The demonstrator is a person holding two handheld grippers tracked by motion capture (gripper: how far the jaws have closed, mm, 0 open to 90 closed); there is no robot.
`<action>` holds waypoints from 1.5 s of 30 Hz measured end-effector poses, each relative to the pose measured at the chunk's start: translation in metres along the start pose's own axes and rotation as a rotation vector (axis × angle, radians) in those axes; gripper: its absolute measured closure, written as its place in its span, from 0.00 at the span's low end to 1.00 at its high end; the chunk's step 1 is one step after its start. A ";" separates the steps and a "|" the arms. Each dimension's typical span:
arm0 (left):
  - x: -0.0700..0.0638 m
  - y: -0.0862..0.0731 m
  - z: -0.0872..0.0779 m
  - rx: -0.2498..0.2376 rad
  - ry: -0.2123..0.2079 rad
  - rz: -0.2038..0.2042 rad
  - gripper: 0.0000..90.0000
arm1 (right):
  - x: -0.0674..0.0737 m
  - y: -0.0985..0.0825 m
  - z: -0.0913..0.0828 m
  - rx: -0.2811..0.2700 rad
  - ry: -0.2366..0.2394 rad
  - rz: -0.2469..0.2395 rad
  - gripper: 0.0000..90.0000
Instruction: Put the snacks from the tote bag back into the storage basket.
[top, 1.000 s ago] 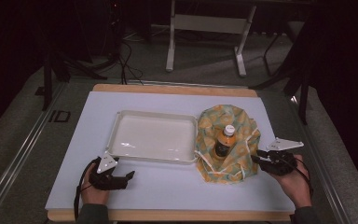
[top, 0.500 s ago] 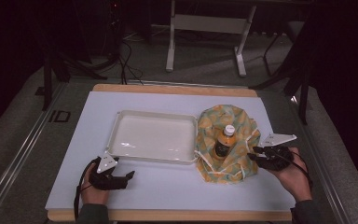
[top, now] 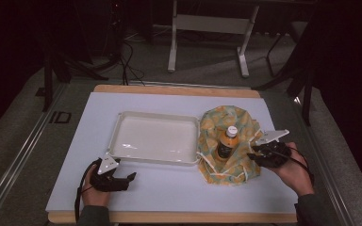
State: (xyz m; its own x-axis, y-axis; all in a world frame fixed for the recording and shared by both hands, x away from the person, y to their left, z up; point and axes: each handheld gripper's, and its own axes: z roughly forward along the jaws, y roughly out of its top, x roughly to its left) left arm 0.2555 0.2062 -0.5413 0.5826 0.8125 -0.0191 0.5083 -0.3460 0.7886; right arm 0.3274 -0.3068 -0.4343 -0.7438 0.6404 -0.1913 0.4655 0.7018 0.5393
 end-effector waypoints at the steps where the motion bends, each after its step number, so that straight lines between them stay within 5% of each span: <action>1: 0.000 0.000 0.000 0.000 -0.001 0.000 0.21 | 0.000 0.001 0.000 0.000 0.000 -0.004 0.70; 45: 0.001 0.000 0.000 0.001 -0.004 -0.005 0.21 | -0.005 0.054 -0.008 0.125 0.063 -0.173 0.67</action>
State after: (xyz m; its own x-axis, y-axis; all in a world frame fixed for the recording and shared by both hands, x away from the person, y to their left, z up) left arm 0.2561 0.2067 -0.5414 0.5829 0.8121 -0.0254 0.5118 -0.3427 0.7878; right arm 0.3525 -0.2751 -0.3973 -0.8447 0.4887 -0.2181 0.3810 0.8354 0.3963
